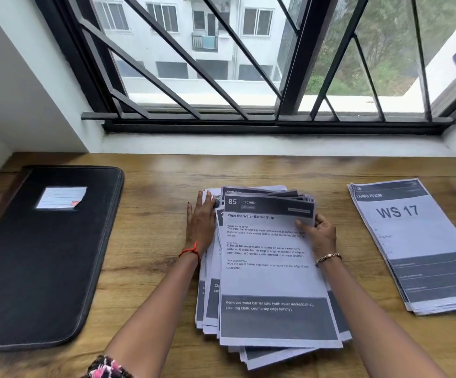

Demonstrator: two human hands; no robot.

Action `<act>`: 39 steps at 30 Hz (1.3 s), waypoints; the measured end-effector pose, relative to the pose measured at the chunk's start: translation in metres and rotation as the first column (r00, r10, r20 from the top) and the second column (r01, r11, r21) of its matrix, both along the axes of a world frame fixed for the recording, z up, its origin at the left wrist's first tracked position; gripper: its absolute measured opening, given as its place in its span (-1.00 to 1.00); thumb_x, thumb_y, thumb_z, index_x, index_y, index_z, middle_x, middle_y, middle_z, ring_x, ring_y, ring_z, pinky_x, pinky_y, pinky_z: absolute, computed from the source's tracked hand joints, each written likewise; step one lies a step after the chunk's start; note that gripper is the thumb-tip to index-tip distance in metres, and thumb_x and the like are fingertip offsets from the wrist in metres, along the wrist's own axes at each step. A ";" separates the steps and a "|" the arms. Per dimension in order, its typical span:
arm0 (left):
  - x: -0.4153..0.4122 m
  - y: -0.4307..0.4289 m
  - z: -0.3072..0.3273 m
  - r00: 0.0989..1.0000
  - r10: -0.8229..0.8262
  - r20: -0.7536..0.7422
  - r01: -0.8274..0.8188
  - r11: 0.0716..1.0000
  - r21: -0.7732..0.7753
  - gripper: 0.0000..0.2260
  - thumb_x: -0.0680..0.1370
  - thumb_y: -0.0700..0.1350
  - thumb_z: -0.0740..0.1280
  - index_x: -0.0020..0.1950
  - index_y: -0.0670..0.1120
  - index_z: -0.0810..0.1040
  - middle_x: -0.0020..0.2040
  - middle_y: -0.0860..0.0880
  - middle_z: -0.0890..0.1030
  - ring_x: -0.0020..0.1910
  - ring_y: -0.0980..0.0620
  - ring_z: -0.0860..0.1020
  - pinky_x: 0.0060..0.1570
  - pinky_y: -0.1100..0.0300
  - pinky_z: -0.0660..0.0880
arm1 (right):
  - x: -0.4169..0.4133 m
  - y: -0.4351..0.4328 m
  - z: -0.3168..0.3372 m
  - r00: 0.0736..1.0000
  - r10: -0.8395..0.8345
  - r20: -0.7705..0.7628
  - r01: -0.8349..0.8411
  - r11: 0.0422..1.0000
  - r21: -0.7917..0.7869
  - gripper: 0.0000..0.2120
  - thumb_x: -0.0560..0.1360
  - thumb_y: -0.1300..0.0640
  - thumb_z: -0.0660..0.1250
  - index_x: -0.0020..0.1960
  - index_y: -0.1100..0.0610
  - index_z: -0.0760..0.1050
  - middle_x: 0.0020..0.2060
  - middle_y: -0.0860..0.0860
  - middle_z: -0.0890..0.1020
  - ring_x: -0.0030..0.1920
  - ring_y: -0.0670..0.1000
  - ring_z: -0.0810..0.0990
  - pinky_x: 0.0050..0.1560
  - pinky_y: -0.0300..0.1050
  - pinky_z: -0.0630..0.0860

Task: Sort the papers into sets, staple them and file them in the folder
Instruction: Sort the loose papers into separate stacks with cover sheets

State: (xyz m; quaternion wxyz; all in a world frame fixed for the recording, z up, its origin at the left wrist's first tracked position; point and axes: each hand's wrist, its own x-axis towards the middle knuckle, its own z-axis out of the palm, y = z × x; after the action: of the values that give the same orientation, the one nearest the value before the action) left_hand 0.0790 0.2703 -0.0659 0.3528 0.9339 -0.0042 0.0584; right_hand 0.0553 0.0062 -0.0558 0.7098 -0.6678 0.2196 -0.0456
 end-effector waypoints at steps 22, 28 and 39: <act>-0.025 -0.006 0.037 0.962 -0.066 -0.264 -0.169 0.613 -0.772 -0.56 0.39 -0.37 0.44 0.23 -0.19 0.43 -0.05 -0.06 0.62 -0.06 -0.02 0.60 -0.08 0.24 0.54 | -0.003 0.004 0.005 1.000 -0.003 0.018 0.003 1.000 -0.001 -0.71 0.37 0.45 0.38 -0.08 0.10 0.50 -0.16 0.03 0.61 -0.24 -0.11 0.62 -0.18 -0.31 0.59; -0.027 -0.002 0.040 0.930 -0.307 -0.204 0.045 0.643 -0.764 -0.52 0.38 -0.43 0.41 0.26 -0.17 0.45 0.14 -0.13 0.60 0.13 -0.01 0.58 0.13 0.18 0.52 | -0.003 0.004 0.014 0.999 0.037 -0.020 -0.037 0.999 0.013 -0.77 0.40 0.42 0.36 -0.01 0.19 0.49 -0.17 0.04 0.60 -0.26 -0.10 0.62 -0.25 -0.34 0.58; -0.020 -0.003 0.088 0.950 -0.306 -0.069 0.065 0.407 -0.911 -0.67 0.39 -0.29 0.33 0.14 -0.14 0.46 -0.07 -0.04 0.61 -0.08 0.03 0.61 -0.12 0.17 0.57 | 0.004 -0.001 0.066 0.964 0.263 0.026 -0.264 0.965 0.011 -0.18 -0.28 -0.21 0.63 -0.12 0.13 0.56 -0.24 -0.02 0.70 -0.22 -0.06 0.66 -0.20 -0.22 0.60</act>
State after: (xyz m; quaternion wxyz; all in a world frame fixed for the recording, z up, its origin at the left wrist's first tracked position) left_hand 0.0587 0.2677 0.0222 0.7978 0.5943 -0.0366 -0.0942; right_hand 0.0594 0.0053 0.0102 0.7170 -0.6852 0.1205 0.0427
